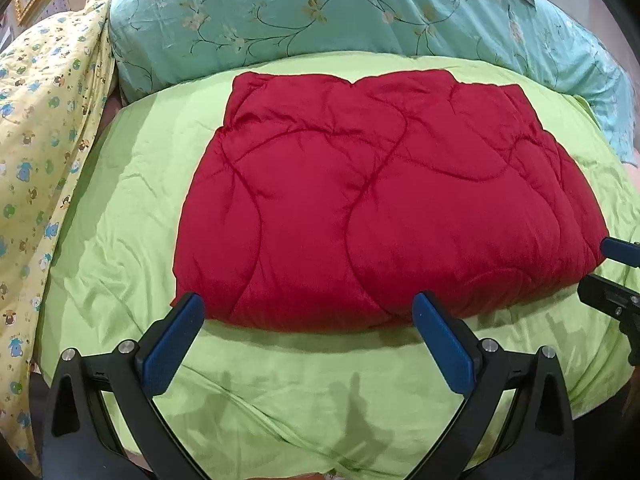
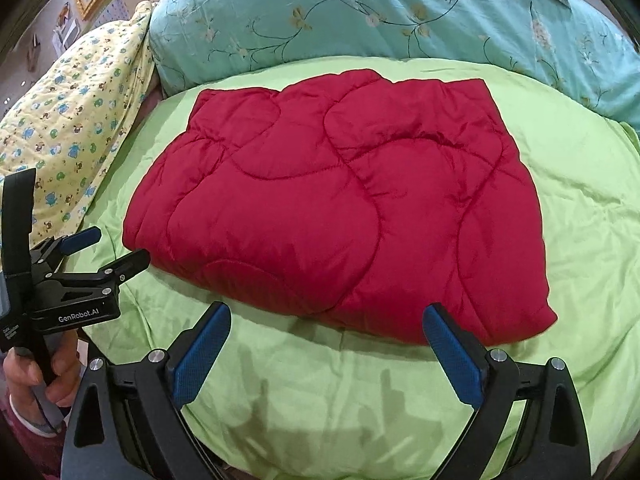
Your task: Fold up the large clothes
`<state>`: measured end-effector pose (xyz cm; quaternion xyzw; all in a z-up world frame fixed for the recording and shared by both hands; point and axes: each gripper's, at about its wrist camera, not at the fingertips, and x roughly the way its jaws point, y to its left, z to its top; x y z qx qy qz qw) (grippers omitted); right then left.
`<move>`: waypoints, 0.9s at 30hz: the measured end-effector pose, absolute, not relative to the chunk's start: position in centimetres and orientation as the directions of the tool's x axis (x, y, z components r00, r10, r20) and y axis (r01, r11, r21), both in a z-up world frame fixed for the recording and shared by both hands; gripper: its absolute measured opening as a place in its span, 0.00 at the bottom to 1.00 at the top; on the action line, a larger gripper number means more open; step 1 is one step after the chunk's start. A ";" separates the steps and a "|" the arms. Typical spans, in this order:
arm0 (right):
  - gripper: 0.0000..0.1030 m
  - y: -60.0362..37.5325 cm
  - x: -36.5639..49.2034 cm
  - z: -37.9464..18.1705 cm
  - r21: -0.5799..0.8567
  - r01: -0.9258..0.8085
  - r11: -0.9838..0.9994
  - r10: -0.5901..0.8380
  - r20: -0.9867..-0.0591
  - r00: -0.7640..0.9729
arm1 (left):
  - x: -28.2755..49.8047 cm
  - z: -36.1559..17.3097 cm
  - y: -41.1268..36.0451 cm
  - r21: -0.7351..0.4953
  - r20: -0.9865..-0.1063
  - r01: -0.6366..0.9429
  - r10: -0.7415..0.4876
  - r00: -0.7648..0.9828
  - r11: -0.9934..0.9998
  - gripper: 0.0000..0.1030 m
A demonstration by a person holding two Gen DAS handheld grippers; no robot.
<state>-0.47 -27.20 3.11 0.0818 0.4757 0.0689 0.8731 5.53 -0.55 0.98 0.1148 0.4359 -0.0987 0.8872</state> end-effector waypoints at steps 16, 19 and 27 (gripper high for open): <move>0.95 -27.2 1.6 2.4 0.213 -0.042 0.976 0.204 -0.832 0.516 | 6.7 1.2 -1.2 0.122 -0.794 0.286 -0.079 0.602 0.950 1.00; 0.95 -27.1 1.6 2.4 0.212 -0.040 0.976 0.202 -0.832 0.516 | 6.9 1.2 -1.3 0.123 -0.796 0.288 -0.079 0.600 0.950 1.00; 0.95 -27.2 1.9 2.5 0.213 -0.042 0.976 0.204 -0.832 0.516 | 7.3 1.0 -1.7 0.123 -0.800 0.296 -0.082 0.594 0.947 1.00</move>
